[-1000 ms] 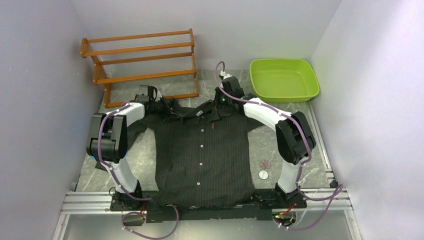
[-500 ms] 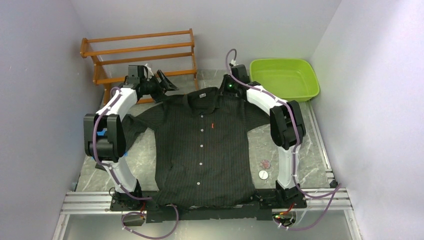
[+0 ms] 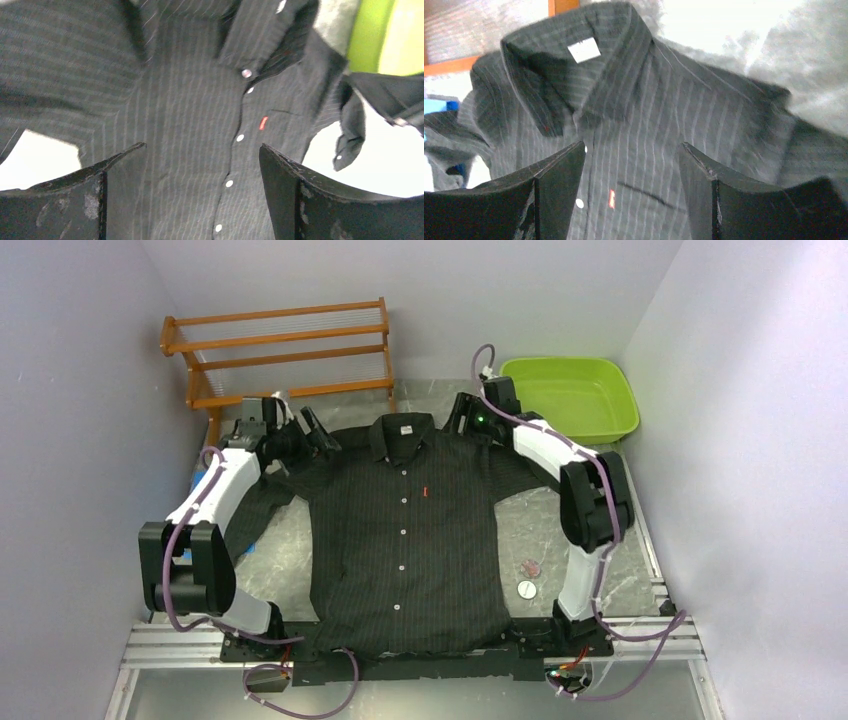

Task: Pin the brooch onto the clothing
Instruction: Flatten out the clothes at the center of the board.

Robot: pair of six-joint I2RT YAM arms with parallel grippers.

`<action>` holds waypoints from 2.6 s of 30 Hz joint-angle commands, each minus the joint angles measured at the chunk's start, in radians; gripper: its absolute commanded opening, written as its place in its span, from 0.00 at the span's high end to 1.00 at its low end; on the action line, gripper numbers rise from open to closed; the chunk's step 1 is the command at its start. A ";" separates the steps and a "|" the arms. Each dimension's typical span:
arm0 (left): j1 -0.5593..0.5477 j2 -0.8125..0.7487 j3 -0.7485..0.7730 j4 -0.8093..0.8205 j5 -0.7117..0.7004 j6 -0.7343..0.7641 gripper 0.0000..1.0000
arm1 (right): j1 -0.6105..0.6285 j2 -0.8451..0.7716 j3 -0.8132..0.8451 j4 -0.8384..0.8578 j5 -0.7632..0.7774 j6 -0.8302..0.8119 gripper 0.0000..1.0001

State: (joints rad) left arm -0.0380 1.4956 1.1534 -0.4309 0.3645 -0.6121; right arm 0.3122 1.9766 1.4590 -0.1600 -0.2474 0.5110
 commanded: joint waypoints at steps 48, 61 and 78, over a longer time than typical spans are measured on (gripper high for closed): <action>0.054 -0.228 -0.387 0.053 0.101 -0.018 0.15 | -0.443 -0.371 -0.530 -0.044 0.320 0.015 0.92; 0.053 -0.265 -0.397 0.055 0.161 0.017 0.15 | -0.423 -0.361 -0.477 0.004 0.216 -0.055 0.39; 0.051 -0.242 -0.408 0.070 0.171 0.018 0.16 | -0.447 -0.159 -0.383 -0.072 0.335 -0.013 0.59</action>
State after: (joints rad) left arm 0.0177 1.2545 0.7403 -0.3820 0.5125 -0.6128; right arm -0.1116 1.8004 1.0523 -0.2230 0.0669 0.4744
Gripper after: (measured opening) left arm 0.846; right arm 0.452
